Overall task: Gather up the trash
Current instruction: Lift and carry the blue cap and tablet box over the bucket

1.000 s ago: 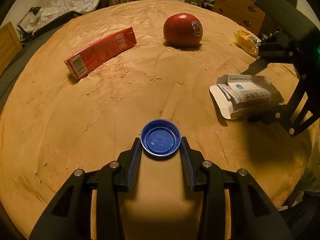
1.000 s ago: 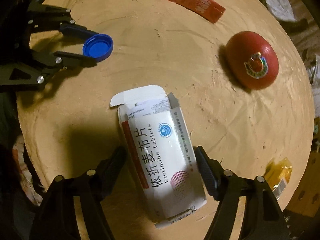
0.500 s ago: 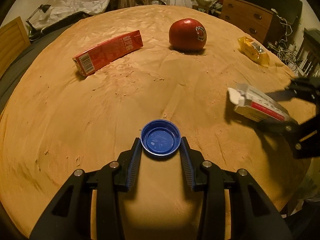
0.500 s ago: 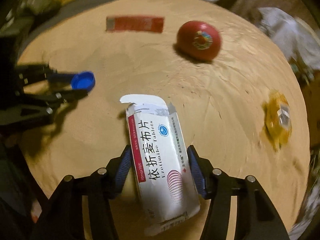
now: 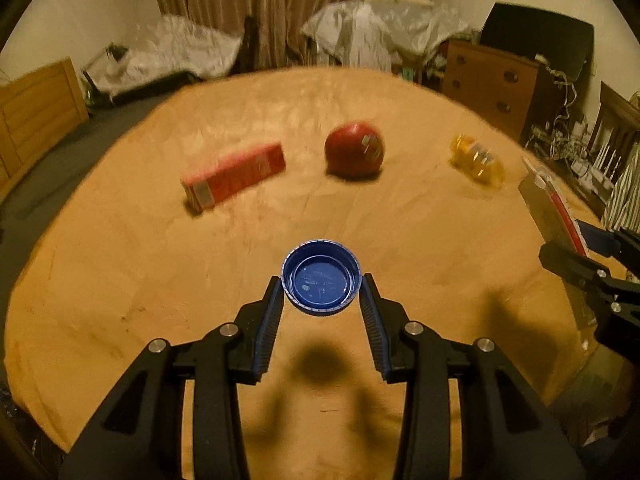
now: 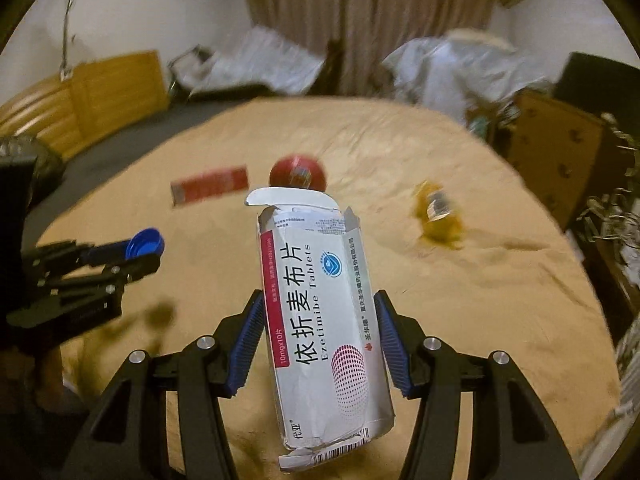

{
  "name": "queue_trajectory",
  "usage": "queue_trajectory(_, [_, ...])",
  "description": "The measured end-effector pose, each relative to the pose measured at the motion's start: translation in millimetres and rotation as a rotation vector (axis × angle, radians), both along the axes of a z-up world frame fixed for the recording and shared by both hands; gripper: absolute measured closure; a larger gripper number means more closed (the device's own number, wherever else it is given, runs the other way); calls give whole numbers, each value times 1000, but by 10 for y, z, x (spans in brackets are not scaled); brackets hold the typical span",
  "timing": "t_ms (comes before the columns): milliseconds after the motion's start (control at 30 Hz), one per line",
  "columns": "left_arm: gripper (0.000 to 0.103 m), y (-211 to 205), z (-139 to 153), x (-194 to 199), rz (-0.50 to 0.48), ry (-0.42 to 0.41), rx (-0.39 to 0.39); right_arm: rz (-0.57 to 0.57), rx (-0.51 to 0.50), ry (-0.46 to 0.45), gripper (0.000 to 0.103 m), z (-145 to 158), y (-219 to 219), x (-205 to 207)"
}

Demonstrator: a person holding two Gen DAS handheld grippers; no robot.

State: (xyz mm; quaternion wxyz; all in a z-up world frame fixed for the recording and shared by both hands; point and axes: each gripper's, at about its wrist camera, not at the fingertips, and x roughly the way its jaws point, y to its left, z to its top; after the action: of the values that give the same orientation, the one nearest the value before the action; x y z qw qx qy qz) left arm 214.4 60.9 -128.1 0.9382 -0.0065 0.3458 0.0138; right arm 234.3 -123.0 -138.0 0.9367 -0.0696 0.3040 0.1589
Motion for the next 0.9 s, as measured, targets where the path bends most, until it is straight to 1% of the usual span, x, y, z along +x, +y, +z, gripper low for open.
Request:
queue_trajectory(67, [65,-105,133,-106,10,-52,15,-40,16,-57,47,118,-39,-145])
queue_trajectory(200, [65,-256,377,-291,39,-151,43,-96,32,-144,46,315,-113,-400])
queue_trajectory(267, [65,-301,470,-353,55,-190,48,-123,34,-189,46,408,-141,-547])
queue_trajectory(333, [65,-329,563,-404,64,-218,35,-135,25,-219,46,464,-139,-654])
queue_trajectory(433, [65,-382,645,-436,58,-237,35,-142,26,-242,45,527,-147,-804])
queue_trajectory(633, [65,-441,689,-446,47,-242,32,-143,48,-241,45,619,-200,-951])
queue_trajectory(900, [65,-468,718,-476,46,-248,35,-137,48,-241,45,656,-203,-970])
